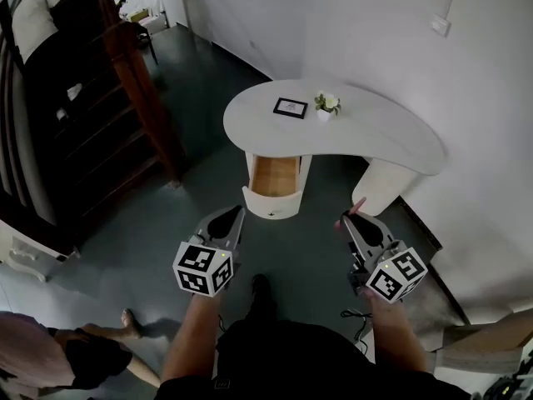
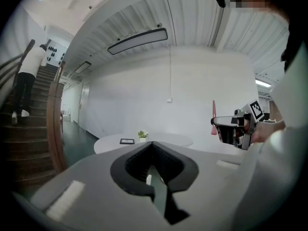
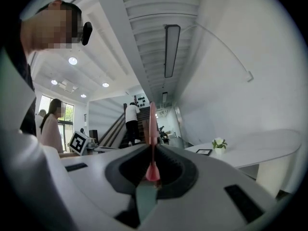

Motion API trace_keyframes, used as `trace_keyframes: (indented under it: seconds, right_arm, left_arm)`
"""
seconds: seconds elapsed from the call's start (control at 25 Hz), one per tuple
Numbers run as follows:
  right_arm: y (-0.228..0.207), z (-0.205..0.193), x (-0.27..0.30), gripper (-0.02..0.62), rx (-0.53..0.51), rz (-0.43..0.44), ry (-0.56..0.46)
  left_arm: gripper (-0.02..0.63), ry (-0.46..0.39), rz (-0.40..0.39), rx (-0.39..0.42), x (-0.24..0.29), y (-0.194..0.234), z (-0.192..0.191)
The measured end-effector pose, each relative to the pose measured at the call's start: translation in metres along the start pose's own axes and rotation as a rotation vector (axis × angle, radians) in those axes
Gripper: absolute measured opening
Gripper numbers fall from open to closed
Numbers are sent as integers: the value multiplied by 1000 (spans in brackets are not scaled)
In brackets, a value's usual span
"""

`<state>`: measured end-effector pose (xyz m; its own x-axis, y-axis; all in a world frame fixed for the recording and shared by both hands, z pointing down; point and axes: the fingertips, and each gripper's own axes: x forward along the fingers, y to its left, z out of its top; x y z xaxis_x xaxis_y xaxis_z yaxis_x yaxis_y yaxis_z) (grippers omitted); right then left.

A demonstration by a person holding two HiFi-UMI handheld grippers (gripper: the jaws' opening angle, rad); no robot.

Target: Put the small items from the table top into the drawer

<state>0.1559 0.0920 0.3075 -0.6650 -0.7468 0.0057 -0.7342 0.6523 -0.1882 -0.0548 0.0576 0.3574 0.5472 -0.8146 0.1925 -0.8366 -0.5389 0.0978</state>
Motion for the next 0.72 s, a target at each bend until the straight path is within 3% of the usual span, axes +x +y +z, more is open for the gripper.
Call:
trace_keyframes:
  seconds: [0.44,0.72]
  right_arm:
    - [-65,-4,134,44,3,-38,83]
    - [-81,1,196,44,-11,-49,97]
  left_arm:
    - [11,38,-34,-24,105,110,4]
    - [11,49,-62,-21,144,158,11]
